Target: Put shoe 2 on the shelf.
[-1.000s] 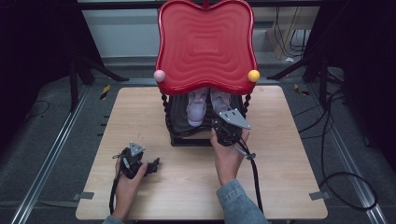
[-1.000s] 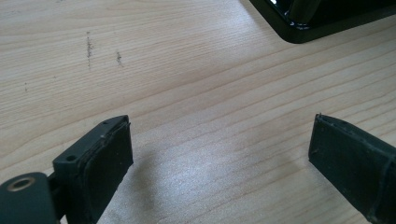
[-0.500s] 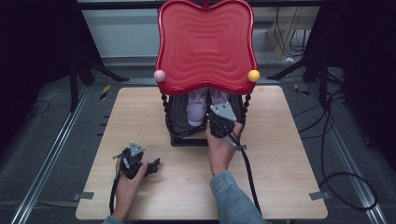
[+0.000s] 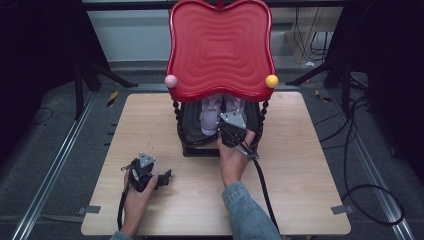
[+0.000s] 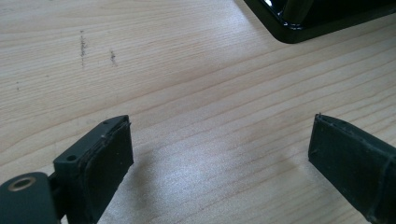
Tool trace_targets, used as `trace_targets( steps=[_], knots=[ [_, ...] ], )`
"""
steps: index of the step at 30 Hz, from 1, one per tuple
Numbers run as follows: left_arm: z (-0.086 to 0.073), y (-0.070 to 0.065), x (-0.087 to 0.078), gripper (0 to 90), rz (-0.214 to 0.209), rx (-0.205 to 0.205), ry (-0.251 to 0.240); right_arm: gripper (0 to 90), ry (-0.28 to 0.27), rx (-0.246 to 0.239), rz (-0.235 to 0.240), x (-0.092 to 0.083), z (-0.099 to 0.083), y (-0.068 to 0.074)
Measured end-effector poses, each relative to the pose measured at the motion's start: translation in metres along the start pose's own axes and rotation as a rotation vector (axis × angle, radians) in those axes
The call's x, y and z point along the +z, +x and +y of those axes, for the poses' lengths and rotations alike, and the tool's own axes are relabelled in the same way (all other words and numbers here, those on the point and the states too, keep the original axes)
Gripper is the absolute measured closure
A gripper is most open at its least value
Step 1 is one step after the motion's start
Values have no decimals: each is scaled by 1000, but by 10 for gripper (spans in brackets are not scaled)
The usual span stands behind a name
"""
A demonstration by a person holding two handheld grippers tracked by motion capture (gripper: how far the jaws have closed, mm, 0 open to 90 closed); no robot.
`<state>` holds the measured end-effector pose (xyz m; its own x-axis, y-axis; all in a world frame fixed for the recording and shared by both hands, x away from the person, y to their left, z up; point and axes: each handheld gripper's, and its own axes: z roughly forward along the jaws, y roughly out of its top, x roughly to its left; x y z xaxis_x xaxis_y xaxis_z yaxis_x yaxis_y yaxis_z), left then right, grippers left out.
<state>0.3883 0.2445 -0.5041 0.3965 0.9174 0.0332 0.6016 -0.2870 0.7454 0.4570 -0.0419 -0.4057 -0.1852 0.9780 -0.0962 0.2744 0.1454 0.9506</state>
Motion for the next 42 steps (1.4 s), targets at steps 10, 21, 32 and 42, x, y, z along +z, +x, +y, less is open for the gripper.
trace_targets(
  steps=[10,21,32,42],
  knots=[
    [0,-3,1,60,-6,4,0,747,9,-10,10,0,-1,2],
    [1,-4,0,60,-8,10,0,642,32,-23,35,-12,-1,-1],
    [1,-5,-1,60,-7,6,-4,858,5,-46,65,-29,-2,0],
    [1,-6,0,60,-8,12,-4,888,10,-59,101,-25,13,3]
  ],
)
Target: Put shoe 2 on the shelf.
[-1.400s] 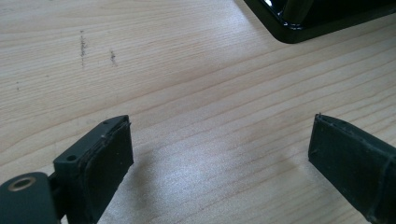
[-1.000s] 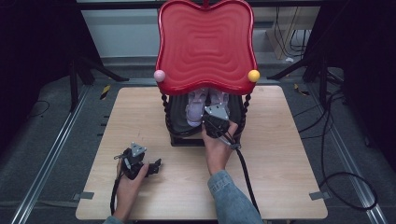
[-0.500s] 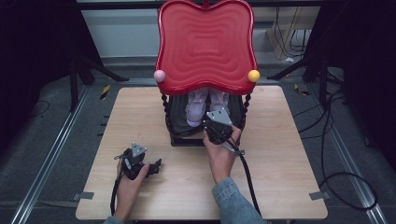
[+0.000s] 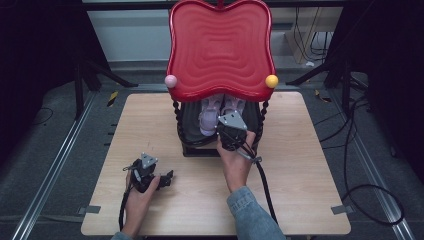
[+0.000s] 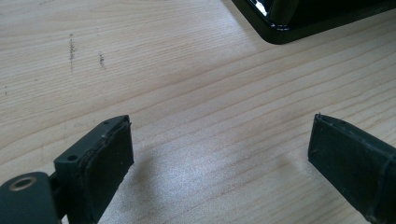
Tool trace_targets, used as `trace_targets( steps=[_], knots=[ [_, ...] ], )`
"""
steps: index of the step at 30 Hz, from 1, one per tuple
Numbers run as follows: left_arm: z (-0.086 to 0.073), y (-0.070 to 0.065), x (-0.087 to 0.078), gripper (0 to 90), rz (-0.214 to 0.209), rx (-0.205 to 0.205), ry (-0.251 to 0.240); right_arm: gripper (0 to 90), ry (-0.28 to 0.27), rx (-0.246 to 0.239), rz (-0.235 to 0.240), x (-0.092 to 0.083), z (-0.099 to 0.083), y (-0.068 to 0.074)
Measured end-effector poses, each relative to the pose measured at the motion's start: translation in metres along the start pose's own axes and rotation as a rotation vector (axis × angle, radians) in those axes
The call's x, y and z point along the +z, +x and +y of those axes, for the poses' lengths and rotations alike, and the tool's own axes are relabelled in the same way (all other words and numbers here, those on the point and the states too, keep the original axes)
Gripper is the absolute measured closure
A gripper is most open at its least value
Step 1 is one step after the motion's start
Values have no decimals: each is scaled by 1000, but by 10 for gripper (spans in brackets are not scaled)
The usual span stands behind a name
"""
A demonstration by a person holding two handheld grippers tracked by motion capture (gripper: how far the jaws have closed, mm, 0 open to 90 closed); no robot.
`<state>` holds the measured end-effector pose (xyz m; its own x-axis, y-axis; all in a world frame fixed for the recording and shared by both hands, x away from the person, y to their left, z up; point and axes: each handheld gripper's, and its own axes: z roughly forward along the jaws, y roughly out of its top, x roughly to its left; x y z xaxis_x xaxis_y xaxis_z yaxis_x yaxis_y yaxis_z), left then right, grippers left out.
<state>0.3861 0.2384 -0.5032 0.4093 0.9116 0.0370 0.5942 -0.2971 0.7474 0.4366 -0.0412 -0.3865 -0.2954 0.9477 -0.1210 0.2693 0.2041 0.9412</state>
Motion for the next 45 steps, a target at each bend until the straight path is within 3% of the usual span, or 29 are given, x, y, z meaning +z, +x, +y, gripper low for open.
trace_targets(
  steps=[9,13,16,22,26,29,33,39,42,45],
  knots=[
    [0,-1,0,60,-1,1,0,848,0,-1,5,0,-2,0],
    [0,-1,1,60,-3,2,2,731,8,-5,11,-1,-1,1],
    [0,-2,1,59,-3,2,2,579,18,3,13,-3,0,-1],
    [0,-2,1,57,-4,6,3,318,32,4,65,-14,3,-3],
    [0,-2,1,57,1,5,-1,235,32,10,83,-26,4,-5],
    [0,0,0,54,4,4,1,196,32,-22,98,-39,3,-6],
    [0,0,0,54,5,3,-2,150,50,-44,114,-57,-7,-16],
    [-1,2,0,54,12,0,0,121,49,-42,127,-80,-37,-42],
    [-1,4,0,52,15,0,2,107,67,-50,128,-81,-54,-56],
    [-2,4,1,52,15,-2,6,101,123,-39,138,-77,-72,-70]
  ],
)
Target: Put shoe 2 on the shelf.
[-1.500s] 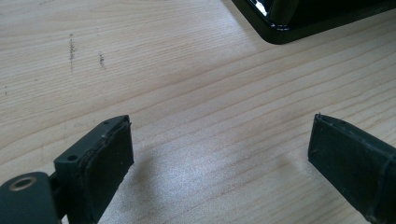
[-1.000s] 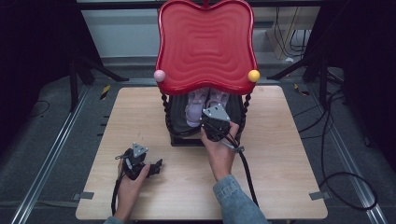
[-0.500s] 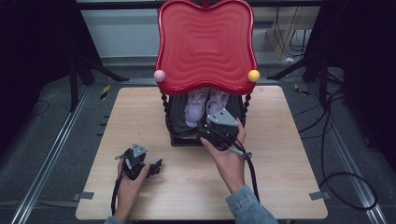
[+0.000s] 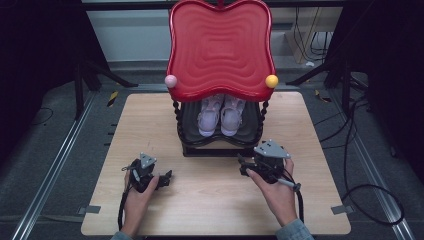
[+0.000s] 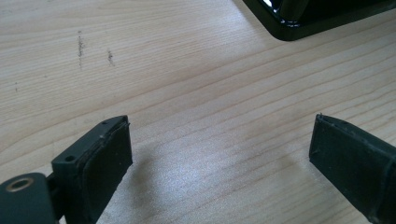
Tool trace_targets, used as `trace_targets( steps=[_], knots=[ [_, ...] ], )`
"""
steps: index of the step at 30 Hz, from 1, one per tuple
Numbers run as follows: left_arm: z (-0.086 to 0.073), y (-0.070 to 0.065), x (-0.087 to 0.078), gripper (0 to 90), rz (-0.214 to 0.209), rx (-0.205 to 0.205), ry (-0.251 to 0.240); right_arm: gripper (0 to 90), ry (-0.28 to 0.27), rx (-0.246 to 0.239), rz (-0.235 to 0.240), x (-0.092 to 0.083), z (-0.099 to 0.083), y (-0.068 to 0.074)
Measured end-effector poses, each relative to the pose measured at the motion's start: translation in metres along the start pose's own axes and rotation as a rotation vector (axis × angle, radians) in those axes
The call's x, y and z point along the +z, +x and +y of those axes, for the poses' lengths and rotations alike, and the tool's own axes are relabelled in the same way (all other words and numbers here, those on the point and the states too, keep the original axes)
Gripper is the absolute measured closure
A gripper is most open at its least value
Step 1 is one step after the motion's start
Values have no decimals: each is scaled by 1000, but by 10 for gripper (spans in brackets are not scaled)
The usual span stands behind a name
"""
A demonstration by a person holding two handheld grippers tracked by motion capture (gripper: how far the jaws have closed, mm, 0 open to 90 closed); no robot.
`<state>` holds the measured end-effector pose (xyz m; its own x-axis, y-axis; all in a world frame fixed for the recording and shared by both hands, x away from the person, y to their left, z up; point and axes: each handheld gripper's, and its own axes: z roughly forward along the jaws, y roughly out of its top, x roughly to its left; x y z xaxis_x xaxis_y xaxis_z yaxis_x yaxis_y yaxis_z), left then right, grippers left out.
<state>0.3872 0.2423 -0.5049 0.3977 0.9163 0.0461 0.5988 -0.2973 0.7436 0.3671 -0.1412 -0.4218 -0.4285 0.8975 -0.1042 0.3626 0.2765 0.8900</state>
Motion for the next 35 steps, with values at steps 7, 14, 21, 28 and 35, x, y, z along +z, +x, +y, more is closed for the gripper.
trace_targets(
  steps=[7,14,21,28,35],
  knots=[
    [-1,0,1,51,-2,2,7,95,130,36,24,14,-42,-21],
    [-2,1,3,49,-1,6,24,94,195,75,33,26,-66,-36],
    [-2,2,5,36,-9,-6,34,89,253,128,-21,37,-82,-60],
    [-2,3,5,30,-16,-14,39,84,279,161,-52,42,-90,-67],
    [-2,3,6,22,-16,-13,42,66,284,159,-60,43,-90,-67]
  ],
)
